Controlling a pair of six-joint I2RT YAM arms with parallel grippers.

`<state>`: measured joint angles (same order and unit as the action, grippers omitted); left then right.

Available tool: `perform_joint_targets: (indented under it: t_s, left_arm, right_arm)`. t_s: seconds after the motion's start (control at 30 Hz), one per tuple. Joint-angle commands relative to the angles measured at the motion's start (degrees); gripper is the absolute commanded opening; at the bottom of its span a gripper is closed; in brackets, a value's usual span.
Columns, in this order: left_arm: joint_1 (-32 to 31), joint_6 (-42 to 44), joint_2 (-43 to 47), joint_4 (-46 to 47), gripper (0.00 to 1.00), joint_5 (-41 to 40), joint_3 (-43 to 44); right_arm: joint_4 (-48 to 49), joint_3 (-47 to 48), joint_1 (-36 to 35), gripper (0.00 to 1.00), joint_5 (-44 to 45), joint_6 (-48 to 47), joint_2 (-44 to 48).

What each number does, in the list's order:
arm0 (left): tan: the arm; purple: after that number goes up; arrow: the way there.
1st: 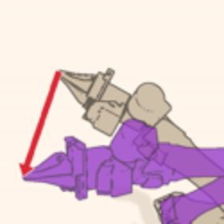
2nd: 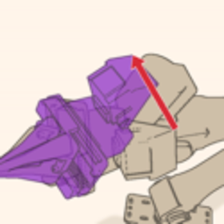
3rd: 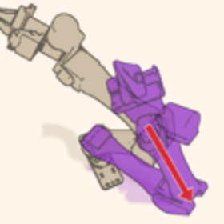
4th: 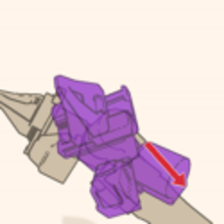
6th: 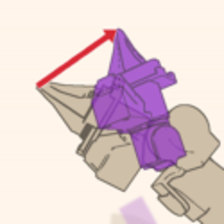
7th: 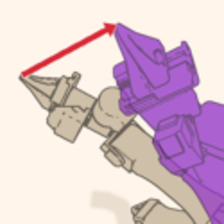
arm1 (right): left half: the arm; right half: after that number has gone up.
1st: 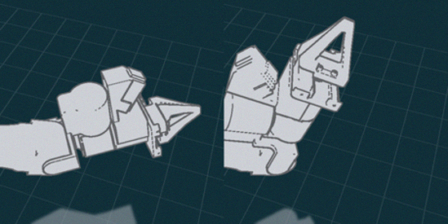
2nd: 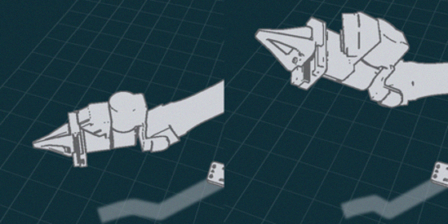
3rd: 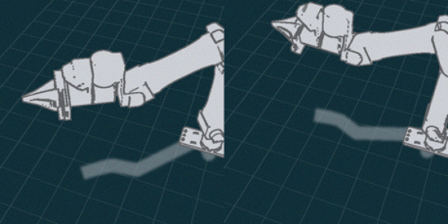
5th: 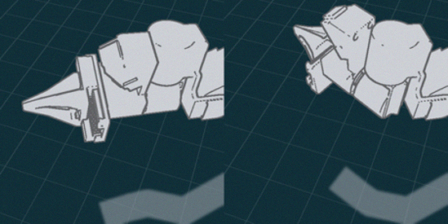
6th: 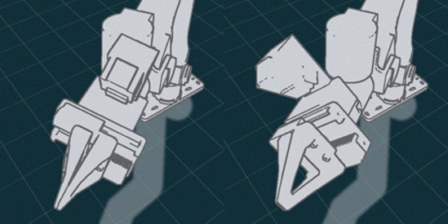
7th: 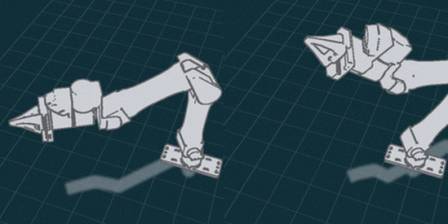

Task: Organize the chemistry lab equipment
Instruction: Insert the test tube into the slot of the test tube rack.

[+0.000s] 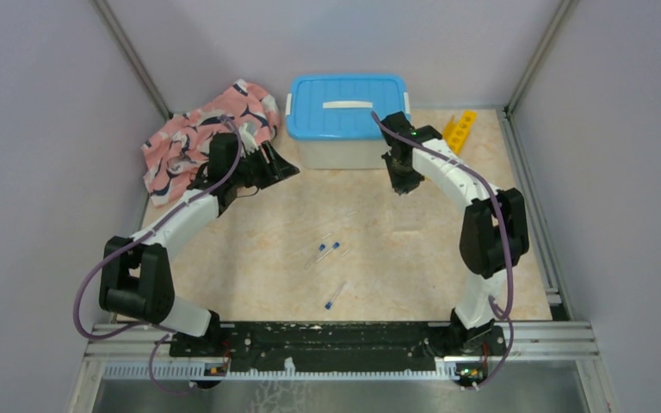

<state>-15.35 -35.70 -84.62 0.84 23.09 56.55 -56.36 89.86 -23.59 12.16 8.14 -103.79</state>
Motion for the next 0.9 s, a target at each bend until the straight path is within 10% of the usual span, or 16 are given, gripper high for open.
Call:
perform_joint_targets:
  t_s: [0.0,0.87]
  left_arm:
    - [-0.20,0.73,0.32,0.22,0.57,0.76,1.37]
    - [-1.03,0.55,-0.62,0.60,0.56,0.76,0.93]
  right_arm:
    - [3.40,-0.74,0.95,0.03,-1.30,0.56,0.08]
    - [7.61,-4.43,2.85,0.01,-2.72,0.46,-0.01]
